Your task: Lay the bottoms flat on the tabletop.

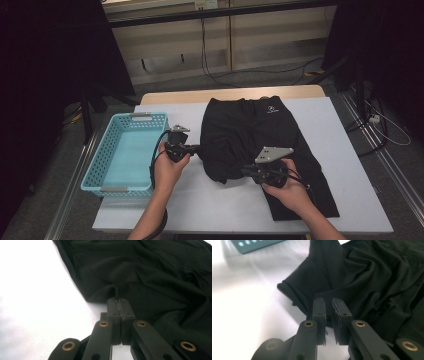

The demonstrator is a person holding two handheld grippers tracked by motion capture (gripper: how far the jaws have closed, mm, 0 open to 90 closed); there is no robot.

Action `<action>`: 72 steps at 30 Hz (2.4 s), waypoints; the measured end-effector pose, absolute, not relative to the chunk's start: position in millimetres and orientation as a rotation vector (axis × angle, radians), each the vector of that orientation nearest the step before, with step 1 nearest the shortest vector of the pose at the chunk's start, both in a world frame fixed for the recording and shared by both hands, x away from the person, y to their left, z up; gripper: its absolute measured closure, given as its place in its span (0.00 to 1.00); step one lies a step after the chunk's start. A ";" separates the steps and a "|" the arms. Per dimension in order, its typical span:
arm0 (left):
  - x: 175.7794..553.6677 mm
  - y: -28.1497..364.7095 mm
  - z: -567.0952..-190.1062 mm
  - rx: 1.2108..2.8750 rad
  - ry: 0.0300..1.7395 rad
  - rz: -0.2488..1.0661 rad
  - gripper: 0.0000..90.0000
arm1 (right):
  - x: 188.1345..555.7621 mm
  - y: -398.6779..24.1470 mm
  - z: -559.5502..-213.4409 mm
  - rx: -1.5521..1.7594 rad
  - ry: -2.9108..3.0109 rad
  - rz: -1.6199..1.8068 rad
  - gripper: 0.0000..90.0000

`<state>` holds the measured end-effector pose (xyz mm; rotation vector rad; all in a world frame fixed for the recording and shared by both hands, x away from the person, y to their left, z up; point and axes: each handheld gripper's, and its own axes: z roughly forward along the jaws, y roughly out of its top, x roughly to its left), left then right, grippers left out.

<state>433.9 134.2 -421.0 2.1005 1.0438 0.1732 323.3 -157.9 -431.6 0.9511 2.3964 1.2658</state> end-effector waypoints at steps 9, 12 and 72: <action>433.3 126.2 -424.7 2.098 1.032 0.134 0.99 | 322.4 -127.2 -443.0 0.899 2.484 1.231 0.67; 432.9 127.6 -424.7 2.108 1.030 0.130 0.99 | 325.2 -118.9 -445.0 0.912 2.470 1.224 0.58; 438.5 133.0 -433.8 2.054 1.061 0.119 0.97 | 319.9 -159.5 -416.1 0.924 2.320 1.253 0.74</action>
